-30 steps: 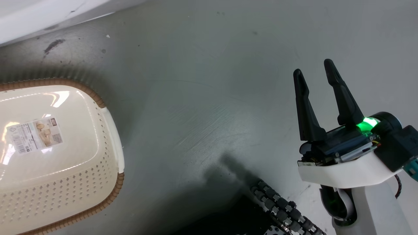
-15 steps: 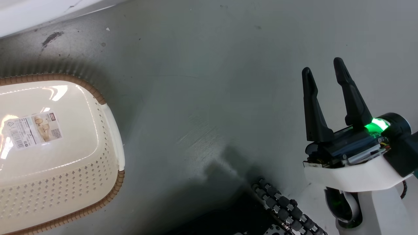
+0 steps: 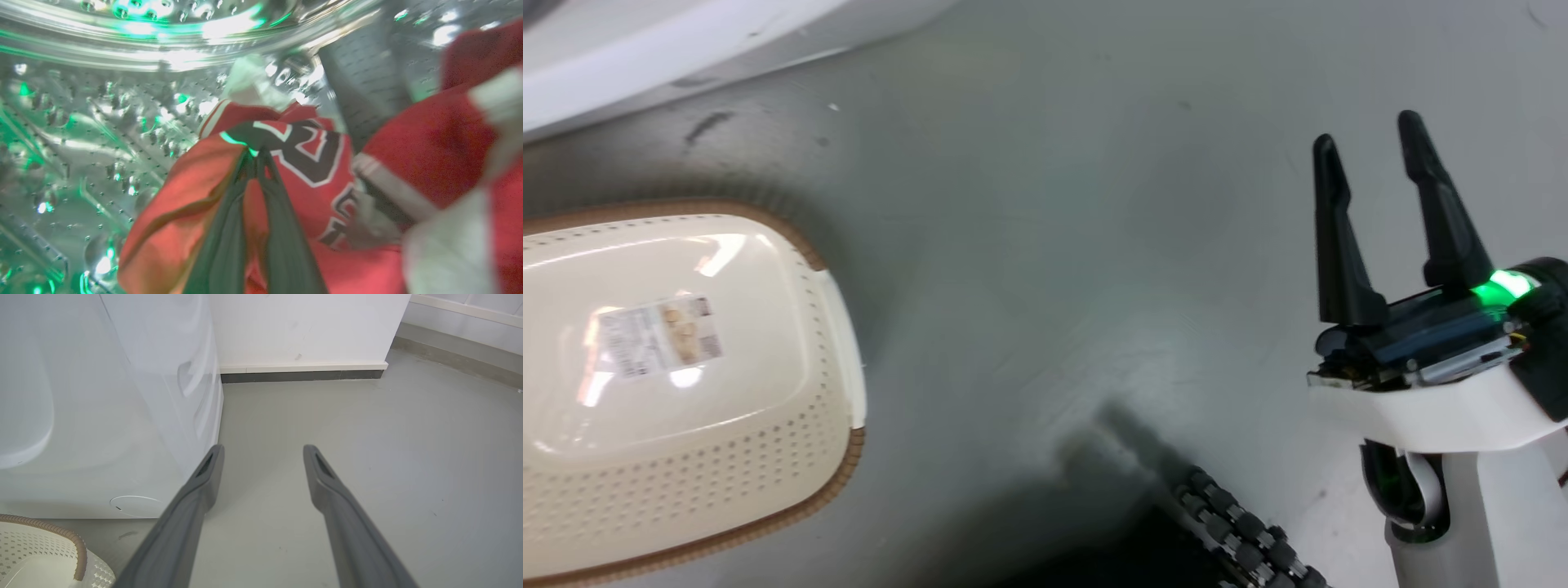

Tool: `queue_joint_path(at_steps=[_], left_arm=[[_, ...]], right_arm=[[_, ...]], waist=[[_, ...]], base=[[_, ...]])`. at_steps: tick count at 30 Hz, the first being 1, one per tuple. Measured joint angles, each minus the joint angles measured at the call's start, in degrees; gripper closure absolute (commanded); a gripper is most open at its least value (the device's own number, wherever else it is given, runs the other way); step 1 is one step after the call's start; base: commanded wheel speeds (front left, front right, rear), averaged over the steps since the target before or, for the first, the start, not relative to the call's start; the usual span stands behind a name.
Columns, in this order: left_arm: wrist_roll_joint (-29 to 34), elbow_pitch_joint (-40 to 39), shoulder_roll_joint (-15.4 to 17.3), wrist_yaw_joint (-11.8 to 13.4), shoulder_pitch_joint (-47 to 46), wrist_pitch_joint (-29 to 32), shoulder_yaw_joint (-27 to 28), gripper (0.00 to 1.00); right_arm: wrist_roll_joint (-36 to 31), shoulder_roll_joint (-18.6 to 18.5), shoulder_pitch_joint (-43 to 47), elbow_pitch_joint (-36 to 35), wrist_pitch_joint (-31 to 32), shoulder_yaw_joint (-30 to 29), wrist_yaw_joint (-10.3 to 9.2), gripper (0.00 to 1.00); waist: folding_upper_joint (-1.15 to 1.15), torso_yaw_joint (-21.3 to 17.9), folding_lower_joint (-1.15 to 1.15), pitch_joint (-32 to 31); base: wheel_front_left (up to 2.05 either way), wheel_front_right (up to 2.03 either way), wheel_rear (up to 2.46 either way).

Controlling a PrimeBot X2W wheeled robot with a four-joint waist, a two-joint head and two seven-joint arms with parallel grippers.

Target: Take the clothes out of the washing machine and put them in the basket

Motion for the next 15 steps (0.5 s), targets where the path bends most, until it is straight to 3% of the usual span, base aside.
queue_joint_path(at_steps=[6,15], left_arm=[[-2.89,4.26,-3.64,-0.21,4.48,-6.38,-1.57,1.0],[-9.13,7.03,-9.87,-0.34,17.58,-22.17,-5.94,1.0]], right_arm=[[-3.85,0.01,0.31,0.2,0.0,-1.71,0.0,0.0],[-8.1,0.03,2.71,2.65,-0.01,-3.04,0.0,0.0]], waist=[[0.0,3.35,0.0,-4.09],[0.0,8.31,0.0,-13.02]], base=[[0.0,0.0,0.0],[0.0,0.0,0.0]])
